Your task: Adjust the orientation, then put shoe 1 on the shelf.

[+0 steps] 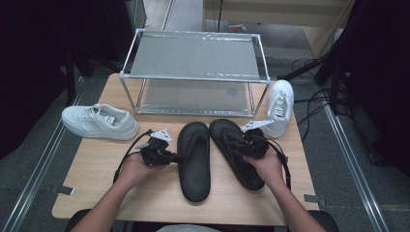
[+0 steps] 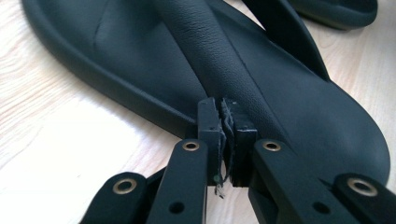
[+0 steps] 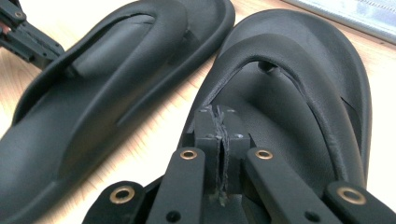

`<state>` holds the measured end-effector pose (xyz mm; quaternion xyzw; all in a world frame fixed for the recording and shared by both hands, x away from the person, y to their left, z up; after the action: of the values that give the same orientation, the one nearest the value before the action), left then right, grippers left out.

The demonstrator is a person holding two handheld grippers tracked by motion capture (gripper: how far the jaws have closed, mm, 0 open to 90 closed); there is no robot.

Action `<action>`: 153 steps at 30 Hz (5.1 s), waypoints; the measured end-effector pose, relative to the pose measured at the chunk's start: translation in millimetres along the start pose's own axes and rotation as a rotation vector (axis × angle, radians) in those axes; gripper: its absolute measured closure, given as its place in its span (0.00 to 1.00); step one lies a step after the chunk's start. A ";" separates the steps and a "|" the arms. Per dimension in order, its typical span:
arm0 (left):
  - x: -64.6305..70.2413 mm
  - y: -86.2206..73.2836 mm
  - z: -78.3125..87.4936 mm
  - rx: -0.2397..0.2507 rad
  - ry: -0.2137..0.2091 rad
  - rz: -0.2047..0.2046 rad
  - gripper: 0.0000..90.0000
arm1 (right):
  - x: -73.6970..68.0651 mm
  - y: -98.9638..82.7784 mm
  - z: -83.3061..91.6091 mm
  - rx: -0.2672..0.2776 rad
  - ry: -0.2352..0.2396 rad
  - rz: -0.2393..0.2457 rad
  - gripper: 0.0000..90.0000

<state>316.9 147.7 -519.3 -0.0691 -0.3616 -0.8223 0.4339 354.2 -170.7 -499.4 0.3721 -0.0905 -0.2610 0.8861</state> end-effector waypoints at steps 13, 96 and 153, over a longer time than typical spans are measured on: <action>17.7 1.8 -13.4 -0.021 -0.032 -0.043 0.96 | -2.4 -0.2 -3.3 0.019 0.024 -0.002 0.98; 1.8 100.8 71.8 0.177 -0.026 -0.041 0.87 | -48.9 -18.0 21.4 0.125 -0.037 -0.041 0.52; -65.4 204.4 98.5 0.325 0.093 -0.062 0.99 | -69.4 -14.5 -28.6 0.051 -0.229 -0.067 0.59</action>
<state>493.5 181.5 -366.1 0.0513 -0.4714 -0.7683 0.4300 299.8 -124.9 -527.5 0.3650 -0.1852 -0.3292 0.8510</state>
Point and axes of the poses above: each handheld gripper's, and its own axes: z roughly backward along the jaws, y roughly out of its top, x roughly to its right, the point moved 1 cm from there along -z, roughly forward along the jaws, and after that the axes turned 15 degrees about z, right-handed, at the moved point
